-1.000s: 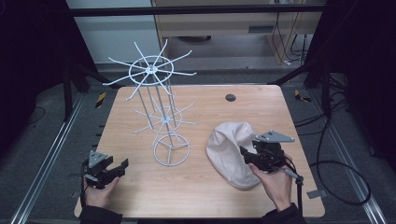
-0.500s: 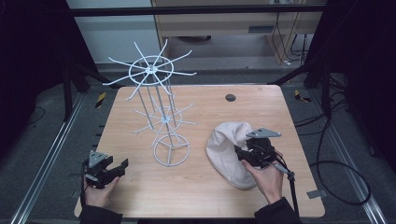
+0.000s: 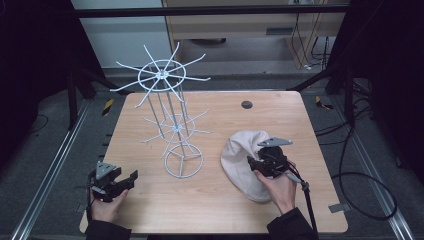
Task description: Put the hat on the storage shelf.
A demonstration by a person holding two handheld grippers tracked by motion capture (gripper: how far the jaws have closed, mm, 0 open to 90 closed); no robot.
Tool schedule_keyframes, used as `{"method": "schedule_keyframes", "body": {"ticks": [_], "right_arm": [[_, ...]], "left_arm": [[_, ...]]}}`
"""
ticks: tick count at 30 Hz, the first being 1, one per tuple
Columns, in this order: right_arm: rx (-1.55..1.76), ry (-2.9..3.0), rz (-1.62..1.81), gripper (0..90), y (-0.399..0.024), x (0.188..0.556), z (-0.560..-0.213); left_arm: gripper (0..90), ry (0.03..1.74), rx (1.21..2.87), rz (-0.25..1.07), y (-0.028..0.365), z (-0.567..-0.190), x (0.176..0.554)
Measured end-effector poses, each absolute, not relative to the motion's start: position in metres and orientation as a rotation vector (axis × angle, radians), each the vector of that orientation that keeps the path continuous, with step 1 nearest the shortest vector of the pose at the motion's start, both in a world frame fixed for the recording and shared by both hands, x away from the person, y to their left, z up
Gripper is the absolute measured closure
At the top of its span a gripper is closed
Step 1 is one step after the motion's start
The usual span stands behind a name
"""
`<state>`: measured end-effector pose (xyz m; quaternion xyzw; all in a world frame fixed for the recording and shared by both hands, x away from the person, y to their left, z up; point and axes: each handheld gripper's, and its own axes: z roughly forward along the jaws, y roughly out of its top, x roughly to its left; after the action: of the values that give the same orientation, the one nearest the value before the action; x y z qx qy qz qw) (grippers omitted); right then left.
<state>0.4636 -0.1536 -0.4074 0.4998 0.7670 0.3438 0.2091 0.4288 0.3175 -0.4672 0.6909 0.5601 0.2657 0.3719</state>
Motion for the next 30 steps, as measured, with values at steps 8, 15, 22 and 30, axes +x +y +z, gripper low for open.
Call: {"method": "schedule_keyframes", "body": {"ticks": [8, 15, 22, 30], "right_arm": [[1.404, 2.147, 0.927, 58.5, -0.151, 0.472, -0.417], [1.418, 2.146, 0.886, 62.0, -0.148, 0.478, -0.427], [1.438, 2.152, 0.863, 69.5, -0.148, 0.483, -0.434], [1.446, 2.155, 0.824, 82.8, -0.146, 0.485, -0.435]], "left_arm": [[34.7, 1.435, 1.775, 0.681, 0.319, -0.467, 0.428], [34.7, 1.432, 1.778, 0.68, 0.318, -0.467, 0.429], [34.8, 1.432, 1.781, 0.681, 0.318, -0.467, 0.429], [34.8, 1.432, 1.781, 0.68, 0.318, -0.467, 0.429]]}}
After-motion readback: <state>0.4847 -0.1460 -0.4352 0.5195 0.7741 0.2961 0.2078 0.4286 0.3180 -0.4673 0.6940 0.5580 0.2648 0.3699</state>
